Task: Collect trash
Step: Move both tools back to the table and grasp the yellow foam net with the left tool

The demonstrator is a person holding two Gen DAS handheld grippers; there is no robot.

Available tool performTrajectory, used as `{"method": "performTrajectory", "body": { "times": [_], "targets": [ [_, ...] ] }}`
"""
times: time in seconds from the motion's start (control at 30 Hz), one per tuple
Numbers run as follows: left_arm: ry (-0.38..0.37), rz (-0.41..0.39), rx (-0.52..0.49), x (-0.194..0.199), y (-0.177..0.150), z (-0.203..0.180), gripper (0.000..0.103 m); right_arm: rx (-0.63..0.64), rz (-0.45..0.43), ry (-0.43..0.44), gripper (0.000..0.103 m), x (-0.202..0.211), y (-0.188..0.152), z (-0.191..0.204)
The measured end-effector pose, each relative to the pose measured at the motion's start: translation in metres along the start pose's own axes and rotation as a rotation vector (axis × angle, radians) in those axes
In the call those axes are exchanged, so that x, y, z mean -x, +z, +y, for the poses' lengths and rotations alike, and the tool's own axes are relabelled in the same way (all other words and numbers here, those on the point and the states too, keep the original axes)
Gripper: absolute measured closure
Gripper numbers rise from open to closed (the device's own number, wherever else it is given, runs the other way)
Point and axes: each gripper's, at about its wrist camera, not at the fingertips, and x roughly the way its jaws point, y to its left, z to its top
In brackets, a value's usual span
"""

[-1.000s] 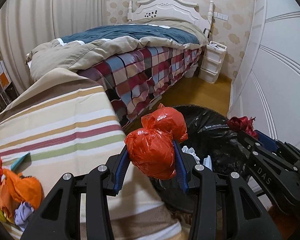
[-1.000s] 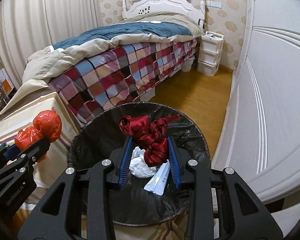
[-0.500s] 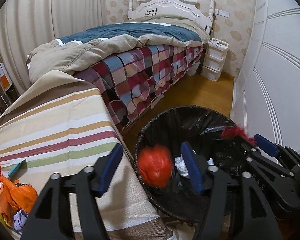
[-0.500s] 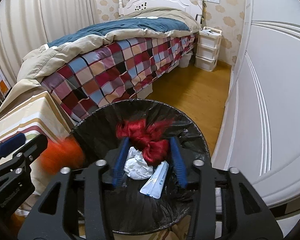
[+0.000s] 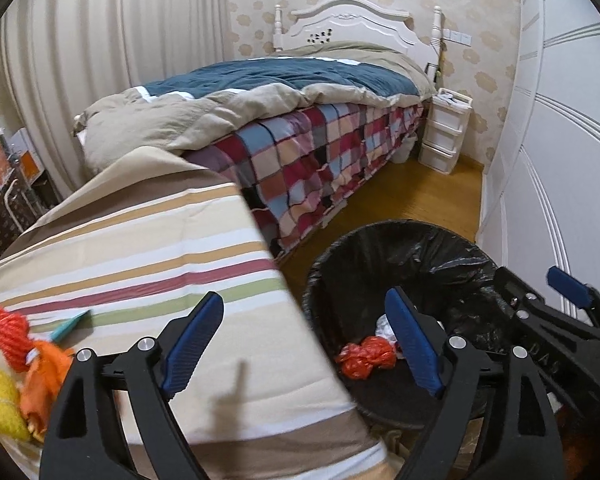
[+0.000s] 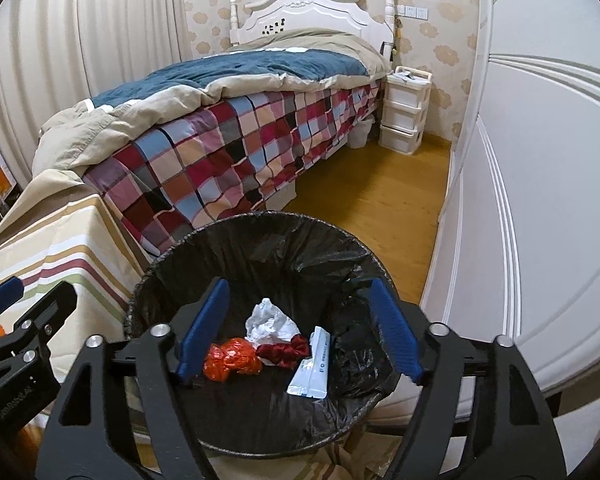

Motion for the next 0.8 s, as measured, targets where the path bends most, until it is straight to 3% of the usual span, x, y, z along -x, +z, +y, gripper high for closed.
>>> {"method": "performTrajectory", "body": {
  "times": [0.37,0.8],
  "targets": [
    [0.085,-0.022,0.058,0.048,-0.021,0.056,0.019,0.05,-0.017,0.099,0.025,0.037,-0.014,0.05],
    [0.273,-0.032,0.183,0.098,-0.066,0.149,0.019,0.175,0.033,0.24,0.025,0.064,-0.052,0.135]
  ]
}}
